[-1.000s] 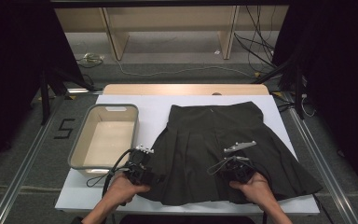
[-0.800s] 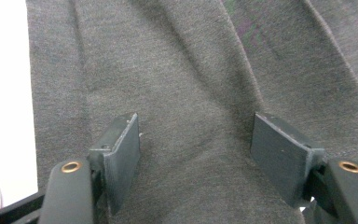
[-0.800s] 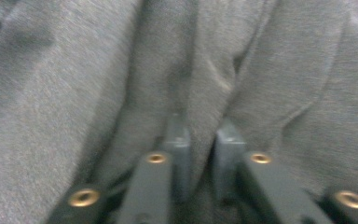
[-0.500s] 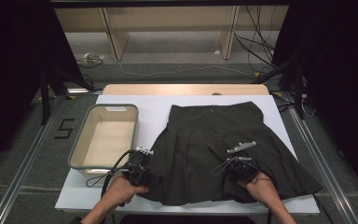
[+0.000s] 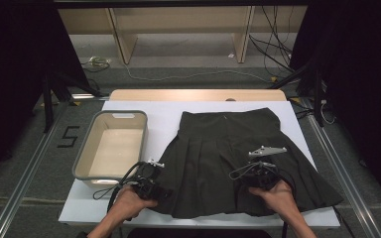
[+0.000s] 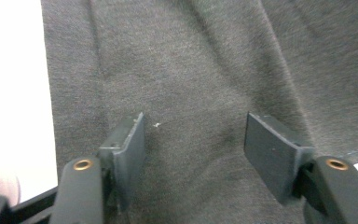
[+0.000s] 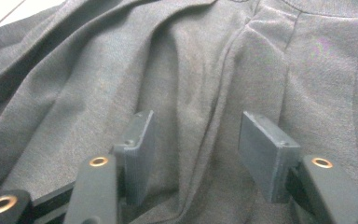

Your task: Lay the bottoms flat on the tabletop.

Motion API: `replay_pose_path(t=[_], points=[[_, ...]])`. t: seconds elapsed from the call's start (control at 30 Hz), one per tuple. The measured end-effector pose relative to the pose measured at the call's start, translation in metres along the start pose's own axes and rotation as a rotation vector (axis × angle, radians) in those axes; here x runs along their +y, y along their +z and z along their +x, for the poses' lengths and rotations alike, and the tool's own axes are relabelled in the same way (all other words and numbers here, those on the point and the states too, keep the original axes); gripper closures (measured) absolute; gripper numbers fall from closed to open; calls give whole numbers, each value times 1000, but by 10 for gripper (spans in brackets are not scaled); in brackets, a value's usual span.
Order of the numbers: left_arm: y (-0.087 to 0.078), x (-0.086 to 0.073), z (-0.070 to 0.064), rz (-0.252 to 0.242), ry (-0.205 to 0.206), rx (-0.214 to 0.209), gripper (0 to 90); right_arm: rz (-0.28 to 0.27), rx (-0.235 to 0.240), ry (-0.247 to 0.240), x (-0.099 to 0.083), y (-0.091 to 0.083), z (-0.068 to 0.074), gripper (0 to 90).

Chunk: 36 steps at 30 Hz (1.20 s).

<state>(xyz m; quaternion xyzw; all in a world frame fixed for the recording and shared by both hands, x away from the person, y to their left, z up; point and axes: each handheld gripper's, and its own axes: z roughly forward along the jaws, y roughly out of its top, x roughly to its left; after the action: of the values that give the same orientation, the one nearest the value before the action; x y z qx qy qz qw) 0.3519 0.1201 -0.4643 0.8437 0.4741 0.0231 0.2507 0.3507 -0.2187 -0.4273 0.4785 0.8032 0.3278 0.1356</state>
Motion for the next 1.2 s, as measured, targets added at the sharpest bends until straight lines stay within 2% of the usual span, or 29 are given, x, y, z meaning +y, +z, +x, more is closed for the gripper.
replay_pose_path(t=[0.07, 0.13, 0.27, 0.33, 0.43, 0.47, 0.7, 0.8, 0.87, 1.0, 1.07, 1.2], points=[[4, -1, 0, 15, 5, 6, 461, 5, 4, 5, 0, 1, 0, 464], [5, -2, 0, 8, 19, 28, 532, 9, 5, -6, 0, 2, 1, 464], [5, -1, 2, -1, 20, 53, 660, 8, 10, -18, -1, 2, 2, 465], [6, -1, 2, -3, 24, 73, 752, 4, 7, -21, -1, 3, 2, 468], [6, -1, 3, -5, 26, 78, 869, 5, 6, -24, -1, 3, 2, 472], [7, -1, 3, 5, 25, 57, 890, 4, 5, -23, -1, 3, 2, 473], [8, 0, -10, 1, 52, 18, 892, 4, 2, -25, -1, 3, 2, 477], [4, 2, -13, -30, 47, -4, 888, 5, 1, -23, -1, 3, 2, 476], [2, 3, -14, -36, 52, -23, 764, 5, 0, -22, -1, 2, 1, 475], [-6, 4, -15, -82, 48, -39, 668, -5, -7, -6, -1, 0, -3, 467], [-9, 4, -14, -98, 38, -34, 594, -7, -13, 3, -1, -2, -6, 463], [-13, 4, -12, -90, 15, -17, 450, -8, -16, 13, -2, -3, -9, 460]])
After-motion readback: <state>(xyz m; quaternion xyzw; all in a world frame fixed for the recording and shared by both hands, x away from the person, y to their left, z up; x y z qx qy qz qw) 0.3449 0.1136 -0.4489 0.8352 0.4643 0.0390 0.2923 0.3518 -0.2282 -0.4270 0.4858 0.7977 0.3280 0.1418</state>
